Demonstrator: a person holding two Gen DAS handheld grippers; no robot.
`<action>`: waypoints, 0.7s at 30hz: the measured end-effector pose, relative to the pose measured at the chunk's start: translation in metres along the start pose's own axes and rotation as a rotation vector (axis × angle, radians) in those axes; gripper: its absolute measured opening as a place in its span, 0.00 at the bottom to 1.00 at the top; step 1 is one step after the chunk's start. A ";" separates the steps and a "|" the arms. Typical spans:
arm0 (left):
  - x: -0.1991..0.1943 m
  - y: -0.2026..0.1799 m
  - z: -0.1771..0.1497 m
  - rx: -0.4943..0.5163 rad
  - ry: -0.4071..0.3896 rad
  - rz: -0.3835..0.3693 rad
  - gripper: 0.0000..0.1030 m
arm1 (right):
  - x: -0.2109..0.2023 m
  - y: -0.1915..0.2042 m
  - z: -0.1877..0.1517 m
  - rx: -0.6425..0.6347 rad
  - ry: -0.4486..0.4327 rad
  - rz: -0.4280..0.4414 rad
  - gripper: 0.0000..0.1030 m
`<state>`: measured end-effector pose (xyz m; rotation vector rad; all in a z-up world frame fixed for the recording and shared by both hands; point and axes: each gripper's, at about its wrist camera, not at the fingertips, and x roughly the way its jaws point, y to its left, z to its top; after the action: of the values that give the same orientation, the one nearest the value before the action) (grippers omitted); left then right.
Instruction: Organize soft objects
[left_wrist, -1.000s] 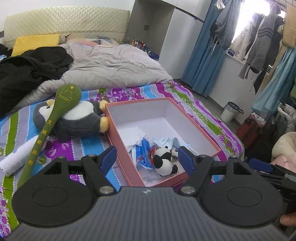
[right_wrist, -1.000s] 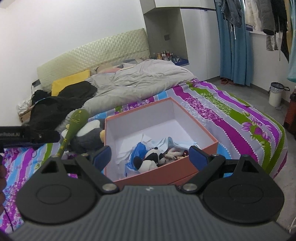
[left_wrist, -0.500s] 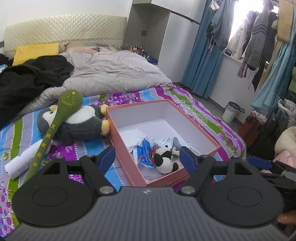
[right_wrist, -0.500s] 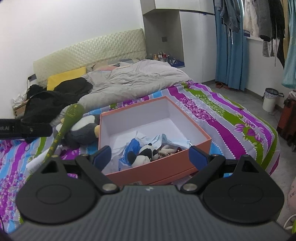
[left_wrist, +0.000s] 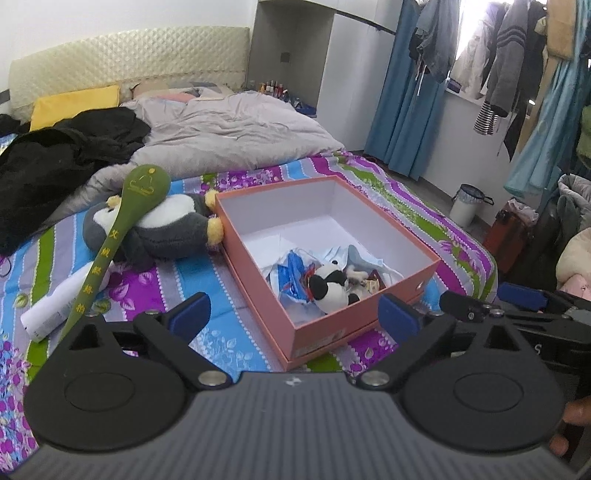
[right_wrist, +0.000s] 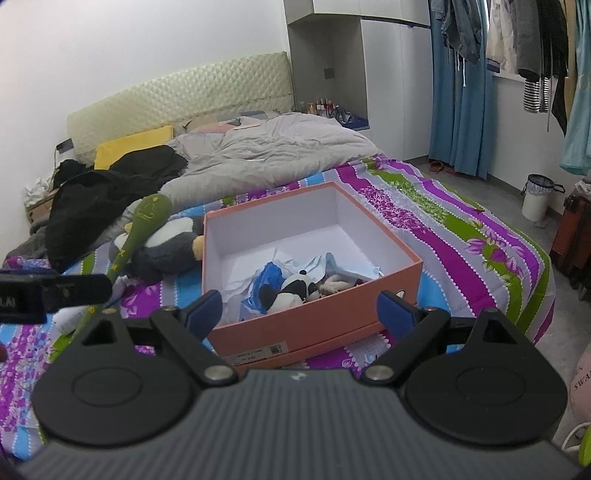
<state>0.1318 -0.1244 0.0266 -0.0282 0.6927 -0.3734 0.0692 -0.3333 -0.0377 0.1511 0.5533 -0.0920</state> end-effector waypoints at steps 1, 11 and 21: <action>-0.001 0.000 -0.001 -0.003 0.002 -0.002 0.96 | -0.001 0.001 0.000 -0.003 0.000 0.000 0.90; -0.003 0.003 0.001 -0.009 0.000 -0.005 0.97 | 0.001 0.003 -0.001 0.024 0.017 0.014 0.90; -0.004 0.006 0.008 -0.020 -0.014 0.011 0.97 | 0.000 0.004 -0.002 0.022 0.012 0.020 0.90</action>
<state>0.1355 -0.1184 0.0346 -0.0455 0.6823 -0.3553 0.0690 -0.3289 -0.0392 0.1781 0.5630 -0.0780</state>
